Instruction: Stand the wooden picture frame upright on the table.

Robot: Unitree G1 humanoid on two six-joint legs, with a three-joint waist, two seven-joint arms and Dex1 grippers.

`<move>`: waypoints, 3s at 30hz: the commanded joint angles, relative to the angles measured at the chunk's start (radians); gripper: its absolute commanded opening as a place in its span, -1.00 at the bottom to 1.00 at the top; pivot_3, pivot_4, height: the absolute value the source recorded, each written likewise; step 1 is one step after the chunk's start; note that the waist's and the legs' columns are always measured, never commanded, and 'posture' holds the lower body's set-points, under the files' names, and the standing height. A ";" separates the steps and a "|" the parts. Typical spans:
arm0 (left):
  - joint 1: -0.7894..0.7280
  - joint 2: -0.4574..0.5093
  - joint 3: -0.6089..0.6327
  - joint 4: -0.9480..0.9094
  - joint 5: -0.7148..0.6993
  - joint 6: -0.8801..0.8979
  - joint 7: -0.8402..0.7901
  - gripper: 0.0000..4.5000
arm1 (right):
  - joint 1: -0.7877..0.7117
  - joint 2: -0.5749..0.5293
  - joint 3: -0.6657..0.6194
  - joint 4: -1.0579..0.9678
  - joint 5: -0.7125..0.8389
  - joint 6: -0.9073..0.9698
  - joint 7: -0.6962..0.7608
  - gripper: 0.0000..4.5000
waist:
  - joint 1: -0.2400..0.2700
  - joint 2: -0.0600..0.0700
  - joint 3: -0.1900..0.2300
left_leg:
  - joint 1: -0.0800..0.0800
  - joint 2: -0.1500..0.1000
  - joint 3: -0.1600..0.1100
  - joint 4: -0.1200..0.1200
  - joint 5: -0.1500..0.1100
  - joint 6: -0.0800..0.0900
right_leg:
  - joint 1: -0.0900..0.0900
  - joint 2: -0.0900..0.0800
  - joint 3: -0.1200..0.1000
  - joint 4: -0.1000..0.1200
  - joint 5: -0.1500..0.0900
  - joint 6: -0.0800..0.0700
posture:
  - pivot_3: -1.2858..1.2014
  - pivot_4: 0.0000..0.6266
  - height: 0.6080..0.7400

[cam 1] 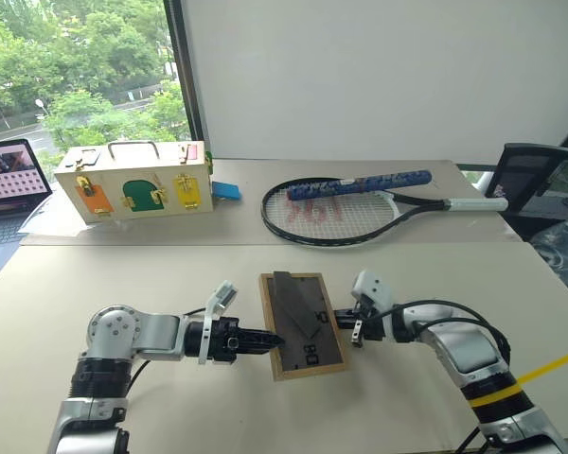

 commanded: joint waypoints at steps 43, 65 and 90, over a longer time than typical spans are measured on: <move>-0.279 0.131 -0.237 0.060 0.397 -0.143 -0.728 -0.50 | -0.270 -0.104 -0.087 -0.315 0.458 0.340 0.180 0.99 | 0.030 0.001 0.003 | -0.019 0.000 -0.001 -0.008 0.003 -0.004 | -0.023 0.000 -0.001 0.001 0.000 -0.002 | 0.03 -0.52 1.00; -0.420 0.138 -0.217 0.246 0.340 0.004 -0.846 -0.50 | -0.152 -0.420 -0.215 -0.110 -0.023 -0.325 0.051 0.99 | 0.031 0.002 0.004 | -0.020 0.000 -0.001 -0.004 0.002 -0.003 | -0.022 0.000 -0.002 0.003 0.000 -0.002 | 0.03 -0.52 1.00; -0.500 0.130 -0.346 0.264 0.405 -0.010 -0.897 -0.50 | -0.228 -0.250 -0.067 0.213 -0.803 -1.532 -0.754 0.55 | 0.030 0.006 0.006 | -0.018 -0.001 -0.004 0.002 0.005 -0.007 | -0.019 0.000 -0.004 0.011 0.000 -0.002 | 0.03 -0.52 1.00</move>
